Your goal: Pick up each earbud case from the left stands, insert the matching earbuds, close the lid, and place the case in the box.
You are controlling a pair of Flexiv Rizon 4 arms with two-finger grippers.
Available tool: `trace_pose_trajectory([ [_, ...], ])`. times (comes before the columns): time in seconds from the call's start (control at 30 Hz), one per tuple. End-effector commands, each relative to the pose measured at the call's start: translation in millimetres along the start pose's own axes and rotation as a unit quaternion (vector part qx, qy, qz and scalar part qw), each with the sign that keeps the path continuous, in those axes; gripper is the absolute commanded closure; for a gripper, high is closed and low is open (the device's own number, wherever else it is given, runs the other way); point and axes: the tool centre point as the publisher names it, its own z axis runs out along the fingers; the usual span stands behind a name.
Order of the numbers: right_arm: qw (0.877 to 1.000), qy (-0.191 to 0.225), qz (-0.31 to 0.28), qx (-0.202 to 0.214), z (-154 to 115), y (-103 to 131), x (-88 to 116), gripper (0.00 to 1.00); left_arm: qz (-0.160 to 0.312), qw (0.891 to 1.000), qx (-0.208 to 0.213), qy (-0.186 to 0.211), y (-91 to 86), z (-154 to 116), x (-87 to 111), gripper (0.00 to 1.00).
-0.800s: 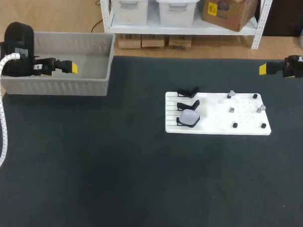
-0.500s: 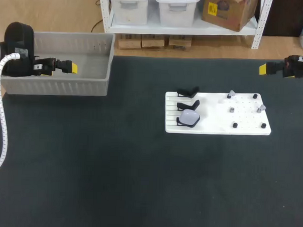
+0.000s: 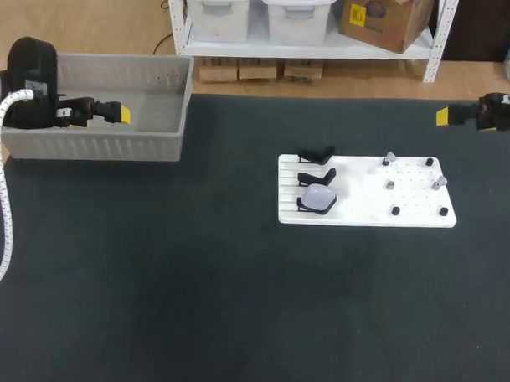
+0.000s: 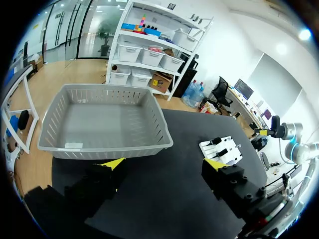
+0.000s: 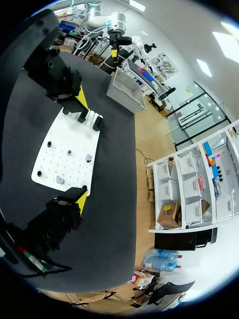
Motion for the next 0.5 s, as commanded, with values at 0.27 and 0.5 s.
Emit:
trace_pose_trajectory([
  [0.27, 1.0, 0.0, 0.0, 0.001, -1, 1, 0, 0.0, 0.18, 0.969, 0.16, -0.06, -43.3, -7, -1.3, 0.0],
  [0.5, 1.0, 0.0, 0.0, 0.001, -1, 1, 0, 0.0, 0.297, 0.919, 0.254, -0.058, -85.0, 1, -1.8, 0.0],
])
